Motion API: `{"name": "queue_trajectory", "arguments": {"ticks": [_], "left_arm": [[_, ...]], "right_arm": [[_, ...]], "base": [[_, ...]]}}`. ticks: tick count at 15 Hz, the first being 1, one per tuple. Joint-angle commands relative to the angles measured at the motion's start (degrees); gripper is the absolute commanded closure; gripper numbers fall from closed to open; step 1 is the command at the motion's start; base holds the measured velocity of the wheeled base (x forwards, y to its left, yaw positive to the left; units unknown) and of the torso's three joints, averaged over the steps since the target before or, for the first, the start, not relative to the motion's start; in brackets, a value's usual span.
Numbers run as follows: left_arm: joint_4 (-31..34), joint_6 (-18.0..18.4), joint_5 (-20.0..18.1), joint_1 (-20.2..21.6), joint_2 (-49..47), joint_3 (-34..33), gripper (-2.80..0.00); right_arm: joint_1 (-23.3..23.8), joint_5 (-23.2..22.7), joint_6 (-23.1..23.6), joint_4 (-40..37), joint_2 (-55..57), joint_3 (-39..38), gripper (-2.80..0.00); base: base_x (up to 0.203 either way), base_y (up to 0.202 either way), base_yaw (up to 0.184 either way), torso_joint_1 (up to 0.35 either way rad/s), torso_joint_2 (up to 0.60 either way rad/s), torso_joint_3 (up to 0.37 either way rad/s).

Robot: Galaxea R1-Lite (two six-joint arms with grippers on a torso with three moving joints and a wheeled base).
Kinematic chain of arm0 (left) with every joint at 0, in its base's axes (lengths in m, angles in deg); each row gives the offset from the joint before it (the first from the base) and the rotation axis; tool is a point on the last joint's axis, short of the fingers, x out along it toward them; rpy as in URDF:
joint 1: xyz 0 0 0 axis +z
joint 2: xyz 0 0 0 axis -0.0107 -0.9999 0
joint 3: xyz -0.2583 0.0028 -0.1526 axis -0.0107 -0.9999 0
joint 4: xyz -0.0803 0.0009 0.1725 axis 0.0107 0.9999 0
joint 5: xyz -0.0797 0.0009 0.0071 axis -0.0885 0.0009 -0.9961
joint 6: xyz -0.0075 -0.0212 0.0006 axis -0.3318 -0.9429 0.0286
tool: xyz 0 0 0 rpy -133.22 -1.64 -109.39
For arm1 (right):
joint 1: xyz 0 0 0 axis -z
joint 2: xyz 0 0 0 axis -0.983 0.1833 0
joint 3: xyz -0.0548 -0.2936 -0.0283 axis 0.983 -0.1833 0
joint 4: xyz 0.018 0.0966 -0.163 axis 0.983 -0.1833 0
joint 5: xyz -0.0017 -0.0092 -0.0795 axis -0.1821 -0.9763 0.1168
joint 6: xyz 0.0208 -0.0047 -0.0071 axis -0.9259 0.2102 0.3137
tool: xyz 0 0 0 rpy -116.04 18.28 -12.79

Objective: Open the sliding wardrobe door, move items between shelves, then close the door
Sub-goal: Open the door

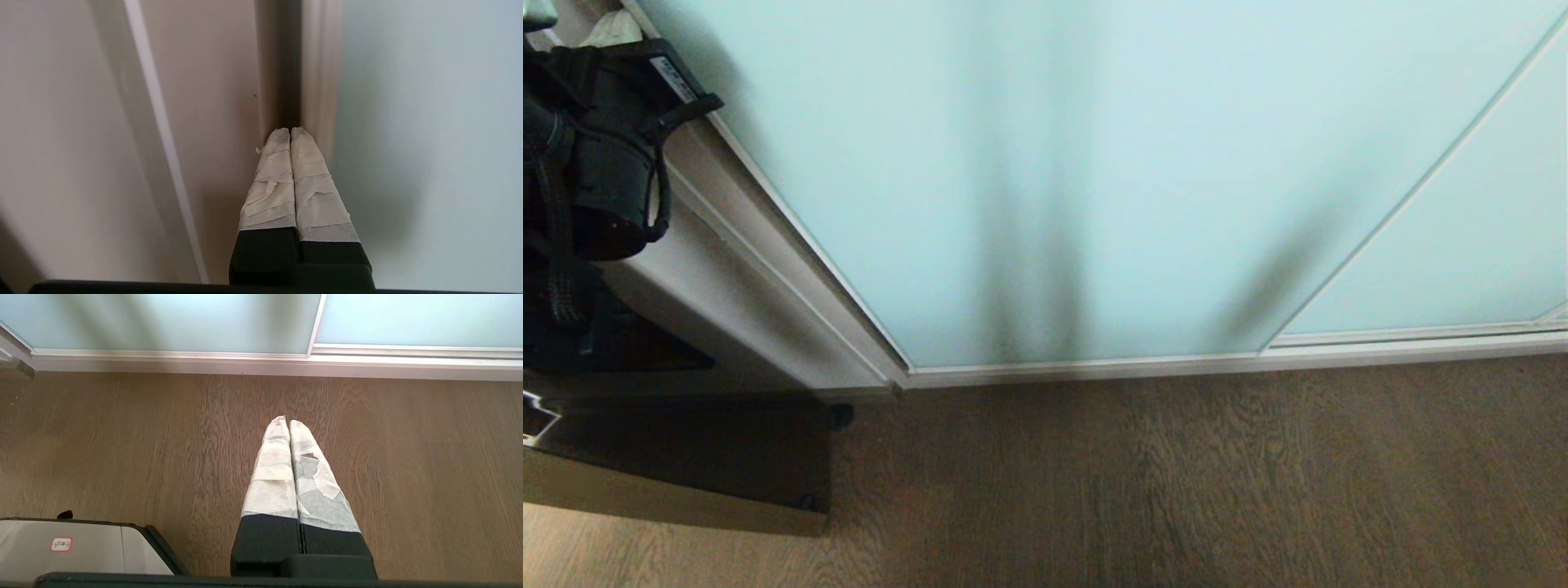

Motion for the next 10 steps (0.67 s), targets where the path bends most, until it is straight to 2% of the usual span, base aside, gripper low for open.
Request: {"name": "queue_trajectory", "arguments": {"ticks": [1,8,10], "left_arm": [[0.07,0.03,0.14,0.42,-2.47,1.86,0.00],[0.11,0.29,-0.42,-0.40,-2.84,2.04,0.00],[0.10,0.59,-0.47,-2.23,-3.70,2.36,0.00]], "right_arm": [[-0.05,-0.04,-0.02,-0.01,-0.10,0.00,0.00],[-0.05,-0.04,-0.02,-0.01,-0.10,0.00,0.00],[-0.05,-0.04,-0.02,-0.01,-0.10,0.00,0.00]], "base": [[0.000,0.000,0.000,0.000,0.00,0.000],[0.000,0.000,0.000,0.000,0.00,0.000],[0.000,0.000,0.000,0.000,0.00,0.000]]}}
